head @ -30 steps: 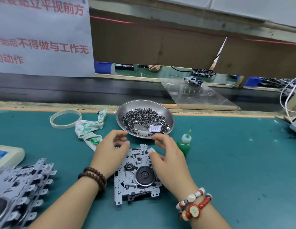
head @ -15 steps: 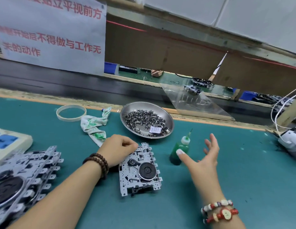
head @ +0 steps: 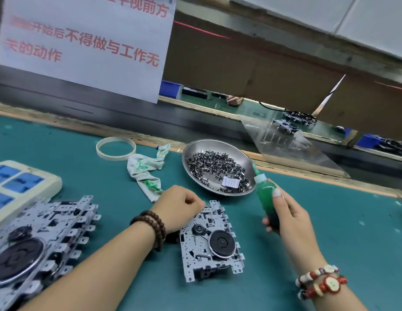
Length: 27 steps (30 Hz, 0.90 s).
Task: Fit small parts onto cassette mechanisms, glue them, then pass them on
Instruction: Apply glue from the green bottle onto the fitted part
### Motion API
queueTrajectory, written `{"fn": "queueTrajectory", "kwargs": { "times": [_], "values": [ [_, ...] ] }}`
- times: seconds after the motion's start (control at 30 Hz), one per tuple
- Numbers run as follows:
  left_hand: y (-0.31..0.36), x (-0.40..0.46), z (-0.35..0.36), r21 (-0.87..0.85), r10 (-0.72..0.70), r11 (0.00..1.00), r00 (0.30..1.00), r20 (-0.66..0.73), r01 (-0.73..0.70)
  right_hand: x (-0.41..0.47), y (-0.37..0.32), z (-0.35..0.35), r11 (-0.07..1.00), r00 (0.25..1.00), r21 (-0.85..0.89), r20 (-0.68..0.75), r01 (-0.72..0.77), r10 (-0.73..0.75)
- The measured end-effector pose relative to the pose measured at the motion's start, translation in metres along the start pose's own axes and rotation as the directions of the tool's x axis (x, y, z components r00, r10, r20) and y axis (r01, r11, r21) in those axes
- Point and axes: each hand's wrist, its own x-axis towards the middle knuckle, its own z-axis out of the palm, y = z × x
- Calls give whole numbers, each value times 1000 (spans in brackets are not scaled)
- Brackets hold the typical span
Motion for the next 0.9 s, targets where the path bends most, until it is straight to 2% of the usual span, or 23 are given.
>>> {"fn": "queueTrajectory", "kwargs": {
  "times": [0.1, 0.2, 0.3, 0.43, 0.53, 0.6, 0.63, 0.77, 0.9],
  "values": [
    [1, 0, -1, -6, -15, 1000, 1000, 1, 15, 1, 1, 5, 986, 997, 149, 52, -72, 65],
    [2, 0, -1, 0, -37, 999, 999, -1, 37, -2, 6, 5, 927, 984, 334, 119, -169, 136],
    [2, -1, -1, -22, -55, 998, 998, -8, 55, -3, 7, 4, 872, 974, 437, 150, -222, 172],
    [3, -3, 3, -29, -64, 998, 998, -1, 64, 0, 4, 3, 700, 956, 652, 170, -293, 241],
    [5, -5, 4, -45, -66, 997, 998, -2, 66, 1, 4, 3, 601, 947, 735, 197, -313, 252],
    [6, -6, 4, -54, -78, 996, 997, -6, 77, -2, 2, 3, 628, 951, 715, 206, -308, 232],
    [6, -6, 4, -57, -81, 995, 997, -8, 81, -4, -1, 4, 679, 957, 675, 197, -289, 212],
    [8, -7, 4, -59, -88, 994, 996, -6, 88, -9, -2, 6, 856, 991, 501, 102, -126, 86],
    [9, -8, 4, -67, -105, 992, 994, -8, 104, -15, -3, 12, 941, 999, 338, 37, -20, 8]
  ]
}}
